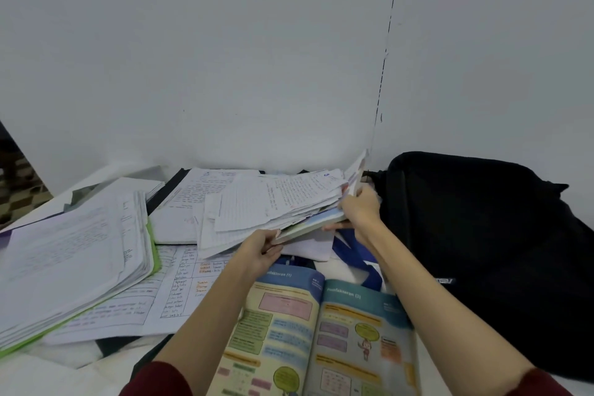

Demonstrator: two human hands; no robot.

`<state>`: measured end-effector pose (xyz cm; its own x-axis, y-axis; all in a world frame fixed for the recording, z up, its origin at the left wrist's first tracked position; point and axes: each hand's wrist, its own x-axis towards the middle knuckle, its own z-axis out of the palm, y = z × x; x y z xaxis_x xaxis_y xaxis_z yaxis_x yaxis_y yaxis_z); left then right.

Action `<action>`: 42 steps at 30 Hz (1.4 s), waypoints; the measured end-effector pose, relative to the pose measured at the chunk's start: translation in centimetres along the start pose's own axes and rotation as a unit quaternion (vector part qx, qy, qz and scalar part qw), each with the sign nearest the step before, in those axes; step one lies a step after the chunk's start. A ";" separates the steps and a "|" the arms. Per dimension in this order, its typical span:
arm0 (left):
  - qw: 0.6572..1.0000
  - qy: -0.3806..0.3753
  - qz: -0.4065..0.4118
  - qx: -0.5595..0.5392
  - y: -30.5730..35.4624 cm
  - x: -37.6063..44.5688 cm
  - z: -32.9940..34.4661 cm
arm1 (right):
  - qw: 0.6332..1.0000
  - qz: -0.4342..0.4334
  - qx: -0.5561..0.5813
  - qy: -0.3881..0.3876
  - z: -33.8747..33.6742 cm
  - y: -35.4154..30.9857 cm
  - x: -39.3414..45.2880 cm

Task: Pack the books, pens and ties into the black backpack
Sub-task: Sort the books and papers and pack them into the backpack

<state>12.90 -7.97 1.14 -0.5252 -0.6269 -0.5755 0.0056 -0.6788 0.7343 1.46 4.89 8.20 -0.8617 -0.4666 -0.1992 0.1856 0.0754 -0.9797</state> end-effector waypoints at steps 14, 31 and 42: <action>0.989 -0.110 -0.053 -0.081 -1.8 -4.9 2.0 | 0.976 -0.145 -0.141 0.078 -8.8 -8.9 -6.0; 0.900 -0.275 0.227 0.251 -5.1 -17.2 6.5 | 0.957 -0.185 -0.172 0.139 -17.2 -7.8 -15.5; 0.927 -0.203 0.213 0.234 -0.1 -14.4 1.4 | 0.982 -0.186 0.012 -0.027 -10.3 -1.9 -16.3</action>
<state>19.25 1.65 9.88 -0.8373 -0.5402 -0.0845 -0.0343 -0.1023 0.9942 10.34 21.40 13.08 -0.8458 -0.5044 0.1739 -0.1254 -0.1289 -0.9837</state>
